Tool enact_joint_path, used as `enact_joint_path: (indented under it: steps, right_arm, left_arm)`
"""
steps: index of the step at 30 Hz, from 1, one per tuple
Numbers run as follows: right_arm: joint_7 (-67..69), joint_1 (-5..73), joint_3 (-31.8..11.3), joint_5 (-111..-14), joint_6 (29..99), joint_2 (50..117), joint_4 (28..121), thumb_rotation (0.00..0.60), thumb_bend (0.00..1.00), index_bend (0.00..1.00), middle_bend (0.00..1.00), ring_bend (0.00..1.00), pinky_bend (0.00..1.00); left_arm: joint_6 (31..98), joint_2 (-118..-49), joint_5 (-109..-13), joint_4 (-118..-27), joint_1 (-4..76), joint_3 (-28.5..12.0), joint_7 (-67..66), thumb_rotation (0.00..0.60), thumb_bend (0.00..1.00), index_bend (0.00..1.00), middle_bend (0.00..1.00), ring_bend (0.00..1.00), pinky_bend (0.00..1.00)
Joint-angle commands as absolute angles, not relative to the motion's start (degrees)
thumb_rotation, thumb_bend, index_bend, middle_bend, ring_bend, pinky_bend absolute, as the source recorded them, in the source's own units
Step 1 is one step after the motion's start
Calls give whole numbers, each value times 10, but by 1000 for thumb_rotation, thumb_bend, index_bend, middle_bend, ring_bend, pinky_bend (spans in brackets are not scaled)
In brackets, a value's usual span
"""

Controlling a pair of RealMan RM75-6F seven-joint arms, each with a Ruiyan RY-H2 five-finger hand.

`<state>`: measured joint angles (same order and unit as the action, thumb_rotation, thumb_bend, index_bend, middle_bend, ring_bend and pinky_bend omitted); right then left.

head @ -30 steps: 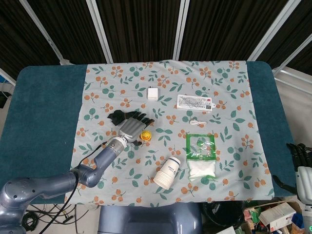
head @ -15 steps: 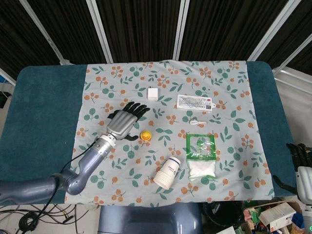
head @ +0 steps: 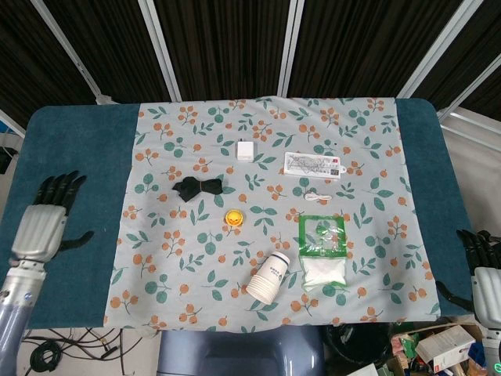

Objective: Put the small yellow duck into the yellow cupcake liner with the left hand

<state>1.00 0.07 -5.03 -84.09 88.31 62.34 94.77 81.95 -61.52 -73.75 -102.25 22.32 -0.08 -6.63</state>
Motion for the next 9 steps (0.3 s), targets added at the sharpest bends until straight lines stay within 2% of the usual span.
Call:
enact_joint_path:
  steps: [1,5,9]
  right_arm:
    - [6,1,-49,-845,885,624,950,600,118,87,76,90,181]
    - [1,0,-48,-847,888,625,952,600,118,87,76,90,182]
    - [0,0,-48,-847,888,625,952,600,118,87,76,90,182]
  left_arm:
    - [858,-595,-746,-976,157,35,43,600,166,34,12,0,0]
    - [854,-607,-738,-924,126,44,86,600,166,19,0,0,0]
    - [862,-601,-748,-908,119,32,96,600,166,21,0,0,0]
